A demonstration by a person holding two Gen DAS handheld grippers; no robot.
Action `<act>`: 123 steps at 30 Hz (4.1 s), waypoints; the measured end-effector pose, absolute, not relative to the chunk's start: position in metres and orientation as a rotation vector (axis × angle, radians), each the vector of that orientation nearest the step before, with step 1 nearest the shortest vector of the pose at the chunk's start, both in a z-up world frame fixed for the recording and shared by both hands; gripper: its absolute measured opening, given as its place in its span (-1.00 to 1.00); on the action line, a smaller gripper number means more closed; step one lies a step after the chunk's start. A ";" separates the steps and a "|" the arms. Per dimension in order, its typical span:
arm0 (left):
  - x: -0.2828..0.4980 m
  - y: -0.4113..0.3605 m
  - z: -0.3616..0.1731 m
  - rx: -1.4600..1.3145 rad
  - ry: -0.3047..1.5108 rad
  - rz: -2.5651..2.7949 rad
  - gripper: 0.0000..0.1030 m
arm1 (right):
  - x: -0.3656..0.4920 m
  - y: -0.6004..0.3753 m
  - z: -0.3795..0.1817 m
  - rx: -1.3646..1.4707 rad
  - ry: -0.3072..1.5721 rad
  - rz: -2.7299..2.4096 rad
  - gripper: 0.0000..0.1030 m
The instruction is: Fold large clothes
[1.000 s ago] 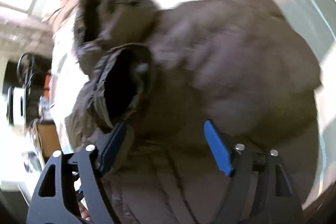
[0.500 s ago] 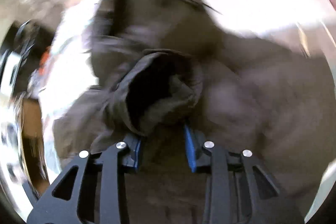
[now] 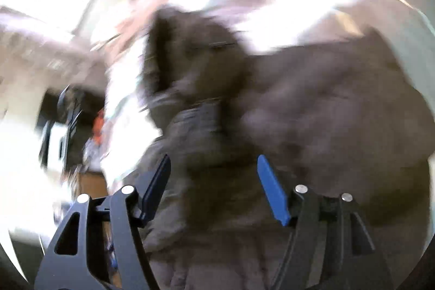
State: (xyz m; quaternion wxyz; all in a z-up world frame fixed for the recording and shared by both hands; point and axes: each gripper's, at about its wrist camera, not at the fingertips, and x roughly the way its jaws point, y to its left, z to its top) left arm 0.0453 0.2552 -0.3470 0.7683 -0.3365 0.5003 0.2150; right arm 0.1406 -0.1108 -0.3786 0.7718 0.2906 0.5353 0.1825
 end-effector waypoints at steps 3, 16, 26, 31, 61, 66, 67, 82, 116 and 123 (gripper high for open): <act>0.080 0.241 -0.351 -0.701 1.110 0.407 0.54 | 0.156 -0.052 -0.397 0.508 1.265 0.506 0.30; 0.147 0.231 -0.440 -0.576 1.384 0.432 0.64 | 0.193 -0.033 -0.438 0.328 1.365 0.486 0.28; 0.082 0.235 -0.408 -0.550 1.344 0.508 0.68 | 0.130 -0.111 -0.507 0.154 1.560 0.103 0.37; 0.083 0.239 -0.437 -0.561 1.406 0.527 0.67 | 0.120 -0.089 -0.471 0.142 1.483 0.175 0.37; -0.173 0.259 -0.504 -0.879 1.501 0.566 0.94 | 0.097 0.259 -0.480 -0.244 1.412 0.789 0.53; -0.180 0.275 -0.450 -0.778 1.349 0.547 0.89 | 0.056 0.148 -0.449 -0.122 1.374 0.716 0.53; -0.178 0.275 -0.439 -0.727 1.320 0.538 0.89 | 0.049 0.133 -0.455 -0.139 1.389 0.675 0.53; -0.164 0.241 -0.466 -0.454 1.537 0.504 0.90 | -0.060 -0.111 -0.536 -0.187 1.775 0.257 0.58; 0.122 0.195 -0.482 -0.325 1.510 0.273 0.85 | 0.494 0.018 -0.457 0.031 1.280 0.064 -0.50; 0.119 0.214 -0.492 -0.376 1.507 0.257 0.91 | 0.438 -0.036 -0.383 0.377 1.027 0.330 -0.82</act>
